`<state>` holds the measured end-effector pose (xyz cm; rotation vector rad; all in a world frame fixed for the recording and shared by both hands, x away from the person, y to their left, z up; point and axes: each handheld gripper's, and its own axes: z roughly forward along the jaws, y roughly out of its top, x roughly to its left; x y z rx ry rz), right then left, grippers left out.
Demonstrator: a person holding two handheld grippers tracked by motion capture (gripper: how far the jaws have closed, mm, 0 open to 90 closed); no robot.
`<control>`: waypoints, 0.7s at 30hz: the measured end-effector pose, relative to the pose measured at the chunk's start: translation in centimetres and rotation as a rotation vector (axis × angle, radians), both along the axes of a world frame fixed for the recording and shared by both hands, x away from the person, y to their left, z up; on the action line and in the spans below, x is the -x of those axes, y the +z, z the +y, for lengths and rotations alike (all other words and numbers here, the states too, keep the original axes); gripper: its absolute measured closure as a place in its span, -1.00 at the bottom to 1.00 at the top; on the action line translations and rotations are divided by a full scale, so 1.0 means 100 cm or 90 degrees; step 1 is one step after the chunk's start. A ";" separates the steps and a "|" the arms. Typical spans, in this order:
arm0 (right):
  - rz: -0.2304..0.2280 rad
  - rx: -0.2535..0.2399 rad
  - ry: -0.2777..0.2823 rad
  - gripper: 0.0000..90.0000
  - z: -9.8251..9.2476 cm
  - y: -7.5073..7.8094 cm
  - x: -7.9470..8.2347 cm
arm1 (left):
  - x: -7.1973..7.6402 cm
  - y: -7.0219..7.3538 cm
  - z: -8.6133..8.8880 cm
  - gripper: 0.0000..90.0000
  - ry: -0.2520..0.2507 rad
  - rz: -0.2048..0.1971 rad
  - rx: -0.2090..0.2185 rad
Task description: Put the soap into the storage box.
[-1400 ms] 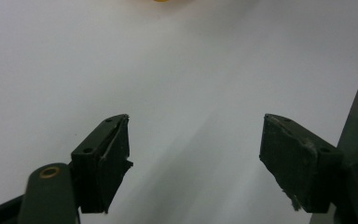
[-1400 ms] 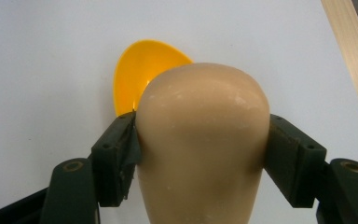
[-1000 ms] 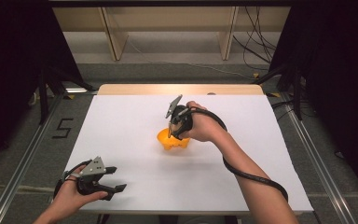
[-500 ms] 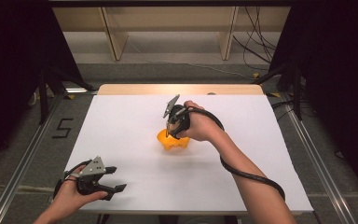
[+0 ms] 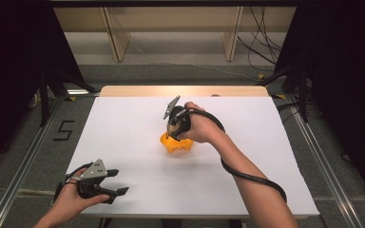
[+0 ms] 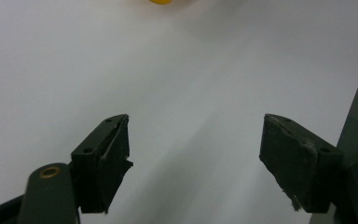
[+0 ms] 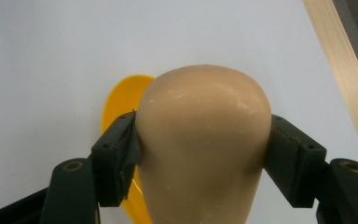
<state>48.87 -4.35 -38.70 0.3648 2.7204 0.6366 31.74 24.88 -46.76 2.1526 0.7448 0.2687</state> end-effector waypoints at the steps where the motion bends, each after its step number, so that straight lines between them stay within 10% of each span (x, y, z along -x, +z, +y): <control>1: -0.003 0.000 0.002 -0.26 0.001 0.000 0.000 | 0.000 0.000 0.000 -0.47 0.002 0.000 0.000; 21: -0.008 -0.004 -0.002 -0.26 0.003 -0.008 -0.004 | 0.000 0.000 0.000 -0.47 -0.001 0.000 0.002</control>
